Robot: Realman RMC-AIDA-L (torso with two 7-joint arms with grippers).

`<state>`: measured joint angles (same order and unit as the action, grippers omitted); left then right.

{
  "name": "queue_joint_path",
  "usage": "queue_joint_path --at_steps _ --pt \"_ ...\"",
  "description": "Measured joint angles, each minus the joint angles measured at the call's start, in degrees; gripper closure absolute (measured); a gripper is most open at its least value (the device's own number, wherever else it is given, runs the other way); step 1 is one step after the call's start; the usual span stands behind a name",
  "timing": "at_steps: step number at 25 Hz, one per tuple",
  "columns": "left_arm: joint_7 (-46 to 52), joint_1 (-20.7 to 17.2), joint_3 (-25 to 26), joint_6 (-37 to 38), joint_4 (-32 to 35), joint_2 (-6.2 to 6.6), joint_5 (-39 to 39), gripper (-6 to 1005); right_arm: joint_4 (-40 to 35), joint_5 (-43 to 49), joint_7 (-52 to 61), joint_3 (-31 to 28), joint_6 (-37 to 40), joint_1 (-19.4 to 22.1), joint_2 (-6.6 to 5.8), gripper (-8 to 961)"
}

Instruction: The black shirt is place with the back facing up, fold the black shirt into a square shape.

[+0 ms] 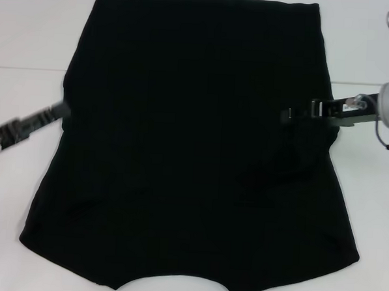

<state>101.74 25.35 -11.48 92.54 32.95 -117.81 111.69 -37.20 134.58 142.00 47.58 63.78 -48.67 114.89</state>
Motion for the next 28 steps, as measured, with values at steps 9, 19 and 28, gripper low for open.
queue_joint_path --at_steps 9,19,28 --pt "21.9 0.1 -0.1 10.2 14.2 1.97 25.1 478 -0.8 -0.4 6.9 -0.2 11.8 -0.1 -5.26 446" --pt "22.2 0.2 -0.3 4.2 16.8 2.06 32.0 482 -0.4 -0.2 7.0 0.1 11.7 -0.1 -4.93 446" --pt "23.8 0.8 -0.6 -1.2 15.4 1.58 34.5 493 -0.3 -0.2 6.9 -0.1 11.7 0.3 -5.02 447"
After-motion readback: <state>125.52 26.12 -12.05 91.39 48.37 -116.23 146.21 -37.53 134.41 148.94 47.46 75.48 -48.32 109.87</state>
